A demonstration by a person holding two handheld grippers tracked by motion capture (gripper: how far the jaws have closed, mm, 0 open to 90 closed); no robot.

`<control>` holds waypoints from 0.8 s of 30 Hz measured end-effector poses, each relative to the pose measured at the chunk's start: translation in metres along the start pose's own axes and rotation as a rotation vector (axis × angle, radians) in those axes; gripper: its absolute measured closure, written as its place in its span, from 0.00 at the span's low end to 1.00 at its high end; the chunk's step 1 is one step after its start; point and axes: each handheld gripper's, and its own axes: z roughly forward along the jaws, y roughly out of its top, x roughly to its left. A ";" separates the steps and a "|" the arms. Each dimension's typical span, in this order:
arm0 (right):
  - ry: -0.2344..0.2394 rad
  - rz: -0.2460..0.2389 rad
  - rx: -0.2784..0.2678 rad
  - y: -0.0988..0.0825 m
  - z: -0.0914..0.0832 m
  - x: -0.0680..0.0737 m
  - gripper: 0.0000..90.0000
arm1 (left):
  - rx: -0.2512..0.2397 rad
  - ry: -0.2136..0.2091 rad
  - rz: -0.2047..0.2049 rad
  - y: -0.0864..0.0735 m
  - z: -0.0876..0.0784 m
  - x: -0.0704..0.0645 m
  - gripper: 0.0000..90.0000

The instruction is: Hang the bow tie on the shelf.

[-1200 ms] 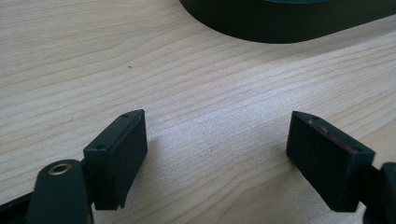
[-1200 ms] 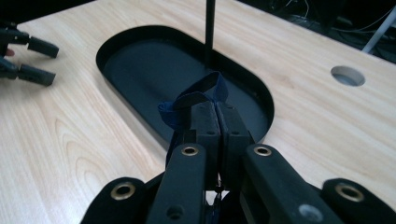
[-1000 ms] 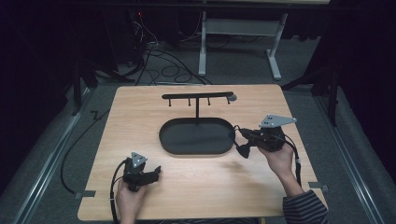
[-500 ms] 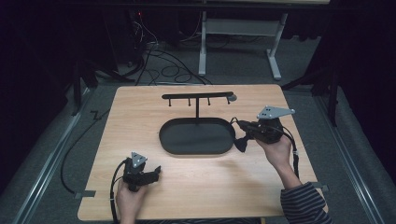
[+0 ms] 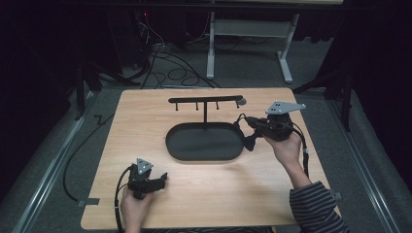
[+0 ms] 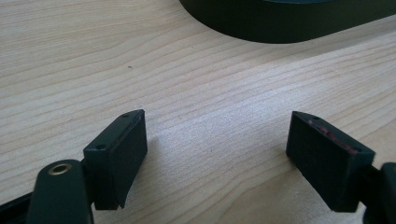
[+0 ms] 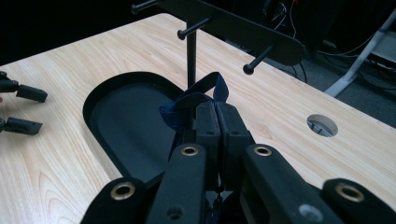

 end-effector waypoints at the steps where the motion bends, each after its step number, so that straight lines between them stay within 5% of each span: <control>1: 0.002 0.002 0.002 0.001 0.001 0.000 1.00 | 0.000 0.001 0.000 0.000 0.000 0.000 0.23; 24: -0.043 0.038 -0.006 0.021 0.022 -0.012 1.00 | 0.000 0.000 0.000 0.000 0.000 0.000 0.23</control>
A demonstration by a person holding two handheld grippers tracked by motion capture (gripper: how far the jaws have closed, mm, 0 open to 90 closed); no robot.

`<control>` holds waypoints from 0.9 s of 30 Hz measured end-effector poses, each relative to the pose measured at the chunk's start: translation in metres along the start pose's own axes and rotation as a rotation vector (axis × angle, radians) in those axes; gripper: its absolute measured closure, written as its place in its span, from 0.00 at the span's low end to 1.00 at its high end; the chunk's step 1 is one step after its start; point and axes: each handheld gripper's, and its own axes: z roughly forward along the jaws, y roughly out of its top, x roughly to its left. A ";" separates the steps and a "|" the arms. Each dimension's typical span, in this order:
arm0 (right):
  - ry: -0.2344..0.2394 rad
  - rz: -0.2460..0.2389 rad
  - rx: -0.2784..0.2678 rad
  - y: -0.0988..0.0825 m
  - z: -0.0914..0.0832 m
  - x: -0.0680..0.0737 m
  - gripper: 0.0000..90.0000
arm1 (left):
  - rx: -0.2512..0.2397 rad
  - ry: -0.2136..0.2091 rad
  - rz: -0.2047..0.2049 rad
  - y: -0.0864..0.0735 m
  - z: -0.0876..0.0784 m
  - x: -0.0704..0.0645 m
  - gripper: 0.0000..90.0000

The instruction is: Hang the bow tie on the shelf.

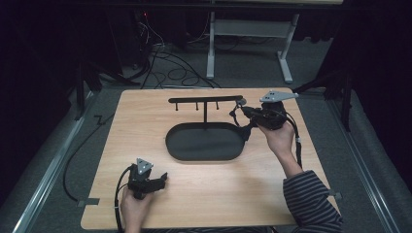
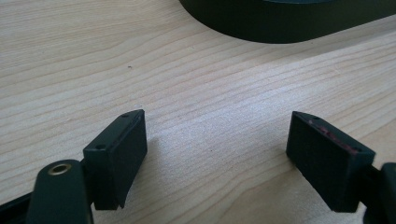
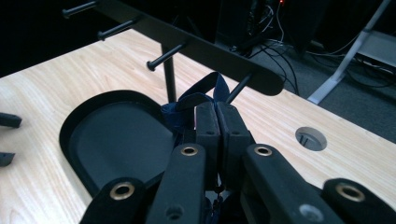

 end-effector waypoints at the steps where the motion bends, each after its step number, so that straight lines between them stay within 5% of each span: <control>1: -0.003 0.001 -0.003 0.000 0.001 -0.001 1.00 | 0.000 -0.001 0.000 0.000 0.000 0.000 0.23; 27: -0.071 0.070 0.037 0.000 0.034 -0.020 0.95 | 0.000 -0.001 0.001 0.000 0.000 0.000 0.23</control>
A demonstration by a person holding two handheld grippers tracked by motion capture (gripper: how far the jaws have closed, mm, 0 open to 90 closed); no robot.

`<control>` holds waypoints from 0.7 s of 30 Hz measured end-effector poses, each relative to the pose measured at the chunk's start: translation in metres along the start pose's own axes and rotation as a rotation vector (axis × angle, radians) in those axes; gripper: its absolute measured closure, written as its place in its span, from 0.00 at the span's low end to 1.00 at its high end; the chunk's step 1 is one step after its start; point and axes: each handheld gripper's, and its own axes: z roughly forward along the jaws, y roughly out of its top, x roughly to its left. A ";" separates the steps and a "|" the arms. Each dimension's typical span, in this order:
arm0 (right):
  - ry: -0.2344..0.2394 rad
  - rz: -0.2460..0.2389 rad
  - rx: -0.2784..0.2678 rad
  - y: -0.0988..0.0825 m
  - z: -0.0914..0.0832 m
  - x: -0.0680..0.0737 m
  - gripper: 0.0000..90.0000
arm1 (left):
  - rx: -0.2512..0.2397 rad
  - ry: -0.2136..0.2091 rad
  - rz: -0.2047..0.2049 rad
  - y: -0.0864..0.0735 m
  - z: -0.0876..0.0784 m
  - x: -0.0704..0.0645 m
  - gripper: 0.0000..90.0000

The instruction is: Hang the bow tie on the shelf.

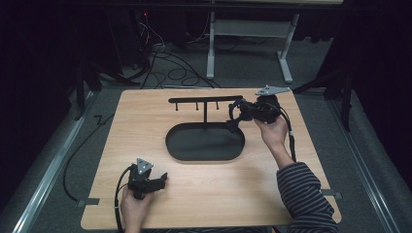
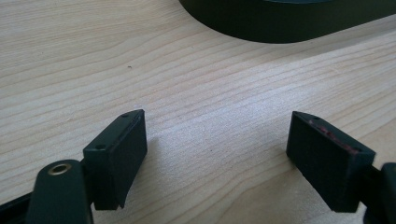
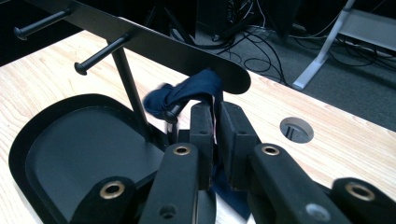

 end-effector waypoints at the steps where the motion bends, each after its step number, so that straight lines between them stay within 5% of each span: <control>1: 0.002 0.003 0.000 0.000 0.000 0.000 0.94 | 0.000 0.000 0.000 0.000 0.000 0.000 0.23; 12: 0.010 0.007 -0.011 -0.001 -0.005 -0.002 0.86 | 0.000 -0.001 0.000 0.000 0.000 0.000 0.23; 21: 0.036 0.041 -0.035 -0.010 -0.020 -0.008 0.66 | 0.000 0.000 0.000 0.000 0.000 0.000 0.23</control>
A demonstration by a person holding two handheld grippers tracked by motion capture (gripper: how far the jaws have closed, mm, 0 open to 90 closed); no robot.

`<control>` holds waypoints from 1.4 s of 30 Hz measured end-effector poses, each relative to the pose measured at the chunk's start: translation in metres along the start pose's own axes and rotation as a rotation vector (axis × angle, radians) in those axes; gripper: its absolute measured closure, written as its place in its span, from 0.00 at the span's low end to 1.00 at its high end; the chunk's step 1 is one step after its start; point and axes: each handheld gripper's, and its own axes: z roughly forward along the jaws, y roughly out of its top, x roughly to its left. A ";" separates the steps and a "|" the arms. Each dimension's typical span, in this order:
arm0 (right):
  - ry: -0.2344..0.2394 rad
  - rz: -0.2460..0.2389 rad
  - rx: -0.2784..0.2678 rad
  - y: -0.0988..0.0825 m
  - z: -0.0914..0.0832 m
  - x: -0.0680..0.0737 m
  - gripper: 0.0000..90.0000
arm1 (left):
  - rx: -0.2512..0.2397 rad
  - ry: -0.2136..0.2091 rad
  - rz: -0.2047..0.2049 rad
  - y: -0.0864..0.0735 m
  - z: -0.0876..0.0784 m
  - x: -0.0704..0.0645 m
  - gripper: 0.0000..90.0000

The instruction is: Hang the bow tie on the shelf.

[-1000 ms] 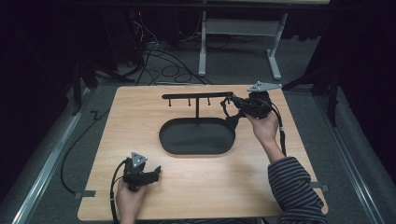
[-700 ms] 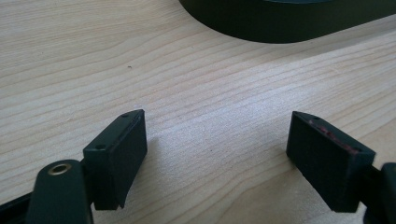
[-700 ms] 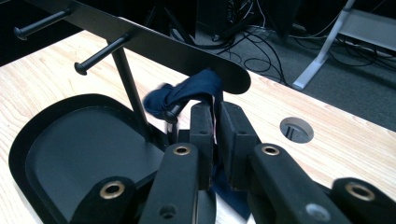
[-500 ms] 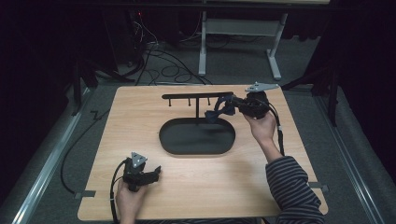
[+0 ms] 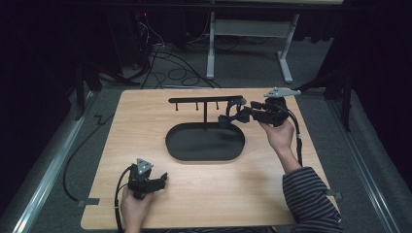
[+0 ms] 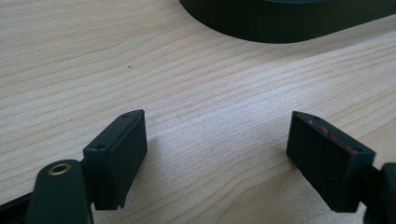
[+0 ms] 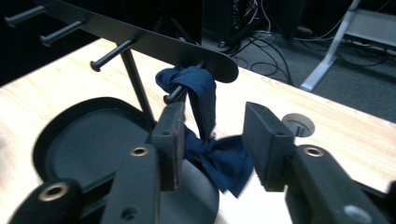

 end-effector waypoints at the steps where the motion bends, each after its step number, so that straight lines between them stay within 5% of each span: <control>1: 0.005 0.009 -0.001 -0.001 -0.002 -0.001 0.65 | -0.001 0.000 0.000 0.000 0.000 0.000 0.23; 13: 0.030 0.035 -0.008 -0.008 -0.020 -0.006 0.53 | 0.000 -0.001 0.000 0.000 0.000 0.000 0.23; 42: 0.038 0.076 -0.035 -0.028 -0.046 -0.015 0.52 | -0.001 -0.001 0.000 0.000 0.000 0.000 0.23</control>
